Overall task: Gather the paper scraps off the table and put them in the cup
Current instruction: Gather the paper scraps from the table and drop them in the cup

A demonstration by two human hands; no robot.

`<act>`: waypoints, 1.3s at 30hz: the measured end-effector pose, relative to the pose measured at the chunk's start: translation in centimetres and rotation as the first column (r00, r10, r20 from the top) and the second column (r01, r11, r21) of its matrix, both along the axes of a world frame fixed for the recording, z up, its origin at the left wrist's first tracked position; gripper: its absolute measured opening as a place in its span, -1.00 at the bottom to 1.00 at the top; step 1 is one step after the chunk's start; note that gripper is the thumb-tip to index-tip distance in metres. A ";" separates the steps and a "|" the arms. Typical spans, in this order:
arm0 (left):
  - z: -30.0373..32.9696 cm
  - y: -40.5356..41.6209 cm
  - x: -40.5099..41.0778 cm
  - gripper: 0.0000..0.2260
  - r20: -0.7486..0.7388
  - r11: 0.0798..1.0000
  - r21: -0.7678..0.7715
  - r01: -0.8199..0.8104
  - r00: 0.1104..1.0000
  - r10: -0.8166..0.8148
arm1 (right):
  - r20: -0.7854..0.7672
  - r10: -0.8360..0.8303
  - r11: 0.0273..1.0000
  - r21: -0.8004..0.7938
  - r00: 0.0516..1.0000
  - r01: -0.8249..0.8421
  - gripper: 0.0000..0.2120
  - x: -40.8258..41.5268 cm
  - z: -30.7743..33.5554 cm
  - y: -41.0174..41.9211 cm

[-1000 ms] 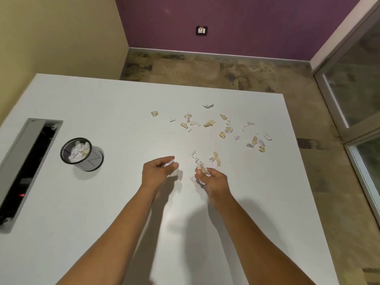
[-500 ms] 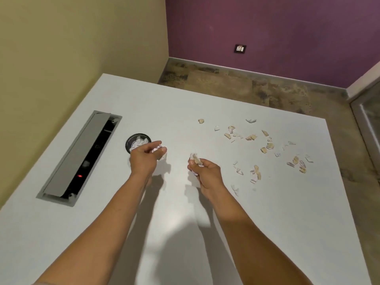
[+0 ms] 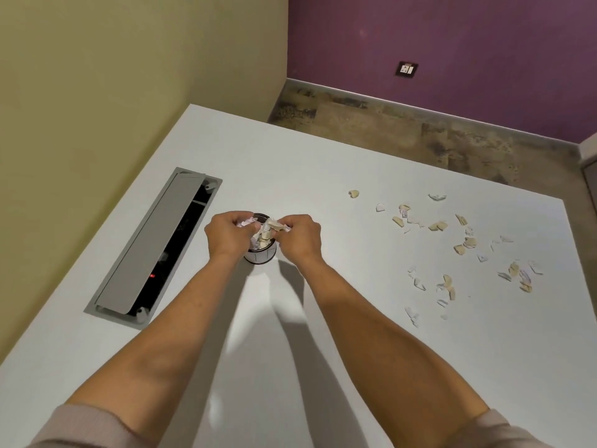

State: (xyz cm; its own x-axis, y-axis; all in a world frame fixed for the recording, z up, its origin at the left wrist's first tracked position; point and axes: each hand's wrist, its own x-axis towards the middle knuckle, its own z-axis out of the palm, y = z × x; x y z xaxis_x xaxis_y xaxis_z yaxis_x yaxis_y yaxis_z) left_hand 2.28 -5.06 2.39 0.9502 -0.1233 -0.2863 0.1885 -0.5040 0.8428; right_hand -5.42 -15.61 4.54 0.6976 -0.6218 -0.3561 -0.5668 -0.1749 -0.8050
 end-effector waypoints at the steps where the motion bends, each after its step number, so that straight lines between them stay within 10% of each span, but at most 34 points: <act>1: -0.2 -0.2 0.2 -0.78 -0.001 1.000 0.004 0.011 1.000 -0.011 | -0.031 0.055 0.996 -0.067 0.998 -0.057 -0.84 0.5 0.1 0.1; 7: -0.6 0.0 1.0 -0.70 0.020 0.988 0.095 0.119 0.992 -0.121 | -0.134 0.288 0.921 -0.231 0.948 -0.313 -0.83 2.1 -0.2 1.1; 20: 1.5 0.6 1.8 -0.68 0.122 0.937 0.200 0.285 0.942 -0.312 | 0.024 0.190 0.982 -0.003 0.982 -0.190 -0.46 1.9 -0.1 0.9; 29: -1.0 -0.5 0.9 -0.80 0.043 0.607 0.592 0.530 0.732 -0.680 | -0.005 0.047 0.999 -0.026 0.999 -0.047 -0.67 0.3 -2.3 -0.8; 39: -2.3 -3.6 2.8 -0.86 -0.191 0.341 0.699 0.629 0.624 -0.758 | 0.012 0.063 0.976 0.206 0.998 -0.064 -0.49 0.1 -2.7 -0.8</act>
State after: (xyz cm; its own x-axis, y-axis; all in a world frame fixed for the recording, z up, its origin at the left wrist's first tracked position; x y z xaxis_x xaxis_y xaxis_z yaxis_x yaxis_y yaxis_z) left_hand 5.12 -8.62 0.08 0.6482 -0.6031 -0.4649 -0.5907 -0.7835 0.1927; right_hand -5.31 -16.40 1.83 0.7355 -0.4898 -0.4682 -0.5555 -0.0404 -0.8305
